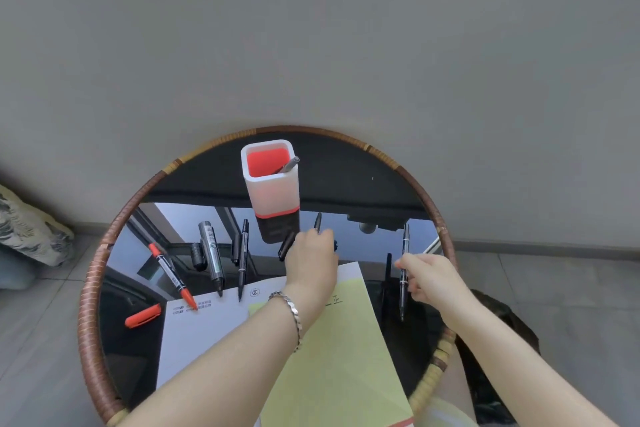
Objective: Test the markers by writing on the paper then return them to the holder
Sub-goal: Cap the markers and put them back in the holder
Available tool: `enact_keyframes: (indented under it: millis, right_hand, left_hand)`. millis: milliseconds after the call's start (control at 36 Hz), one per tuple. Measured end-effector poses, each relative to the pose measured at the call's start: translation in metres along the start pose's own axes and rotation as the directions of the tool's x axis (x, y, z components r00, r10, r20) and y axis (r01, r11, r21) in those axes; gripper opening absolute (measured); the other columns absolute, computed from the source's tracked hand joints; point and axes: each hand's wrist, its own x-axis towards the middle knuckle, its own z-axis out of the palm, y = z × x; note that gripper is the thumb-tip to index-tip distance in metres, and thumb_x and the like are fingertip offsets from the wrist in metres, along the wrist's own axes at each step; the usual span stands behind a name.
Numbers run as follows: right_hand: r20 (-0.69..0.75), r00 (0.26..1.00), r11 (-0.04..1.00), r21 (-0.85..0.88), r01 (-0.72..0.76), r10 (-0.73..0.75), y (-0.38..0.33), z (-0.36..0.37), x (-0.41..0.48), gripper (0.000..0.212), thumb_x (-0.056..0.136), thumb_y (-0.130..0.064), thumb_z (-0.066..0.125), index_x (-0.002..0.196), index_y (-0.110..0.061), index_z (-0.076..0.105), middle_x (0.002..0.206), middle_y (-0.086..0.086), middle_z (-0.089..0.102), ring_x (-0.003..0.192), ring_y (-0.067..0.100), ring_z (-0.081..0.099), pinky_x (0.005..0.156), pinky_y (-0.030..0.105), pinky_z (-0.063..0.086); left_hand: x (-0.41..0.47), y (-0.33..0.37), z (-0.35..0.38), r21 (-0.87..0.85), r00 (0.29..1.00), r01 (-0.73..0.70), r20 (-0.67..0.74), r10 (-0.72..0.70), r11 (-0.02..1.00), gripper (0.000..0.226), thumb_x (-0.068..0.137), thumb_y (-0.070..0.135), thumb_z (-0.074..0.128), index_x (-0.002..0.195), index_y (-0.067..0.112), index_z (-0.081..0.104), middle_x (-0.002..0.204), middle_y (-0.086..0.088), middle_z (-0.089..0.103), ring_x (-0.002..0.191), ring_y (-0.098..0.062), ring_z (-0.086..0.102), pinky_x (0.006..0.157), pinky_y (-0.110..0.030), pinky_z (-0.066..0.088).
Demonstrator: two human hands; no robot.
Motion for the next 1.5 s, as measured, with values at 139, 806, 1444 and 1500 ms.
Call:
enact_keyframes:
  millis: [139, 806, 1444, 1500]
  right_hand:
    - [-0.005, 0.999, 0.999, 0.024, 0.034, -0.033, -0.002, -0.001, -0.002, 0.016, 0.087, -0.013, 0.056, 0.074, -0.004, 0.057, 0.061, 0.006, 0.044, 0.054, 0.013, 0.042, 0.053, 0.023, 0.038]
    - [0.018, 0.875, 0.79, 0.439, 0.428, -0.484, -0.031, 0.048, -0.09, 0.01, 0.089, -0.011, 0.051, 0.086, -0.015, 0.06, 0.076, 0.003, 0.071, 0.074, 0.019, 0.071, 0.07, 0.028, 0.059]
    - [0.134, 0.774, 0.729, 0.464, 0.503, -0.619, -0.024, 0.055, -0.107, 0.05, 0.046, -0.061, 0.078, 0.074, -0.02, 0.074, 0.075, 0.009, 0.074, 0.067, 0.021, 0.069, 0.061, 0.021, 0.054]
    - [0.126, 0.766, 0.723, 0.456, 0.519, -0.63, -0.022, 0.056, -0.106, 0.047, 0.049, -0.06, 0.078, 0.074, -0.021, 0.073, 0.075, 0.009, 0.074, 0.066, 0.02, 0.068, 0.062, 0.022, 0.054]
  left_hand:
    - [-0.009, 0.005, -0.001, -0.149, 0.999, 0.022, 0.03, -0.018, 0.989, 0.02, 0.093, 0.017, 0.051, 0.113, 0.011, 0.051, 0.108, -0.005, 0.058, 0.105, -0.022, 0.046, 0.071, -0.029, 0.038]
    - [-0.105, -0.047, -0.081, -0.858, 0.993, 0.072, 0.015, -0.117, 0.509, 0.017, 0.084, 0.012, 0.065, 0.085, 0.029, 0.066, 0.085, 0.015, 0.068, 0.083, -0.009, 0.062, 0.078, -0.026, 0.051]
    - [-0.113, -0.037, -0.08, -0.768, 0.976, -0.213, -0.194, 0.099, 0.604, 0.011, 0.078, 0.029, 0.057, 0.078, 0.039, 0.061, 0.08, 0.015, 0.063, 0.07, -0.001, 0.057, 0.063, -0.009, 0.041]
    - [-0.113, -0.036, -0.08, -0.835, 0.991, -0.136, -0.114, 0.075, 0.533, 0.011, 0.076, 0.028, 0.057, 0.078, 0.036, 0.066, 0.069, 0.009, 0.062, 0.063, -0.001, 0.053, 0.06, -0.013, 0.041]
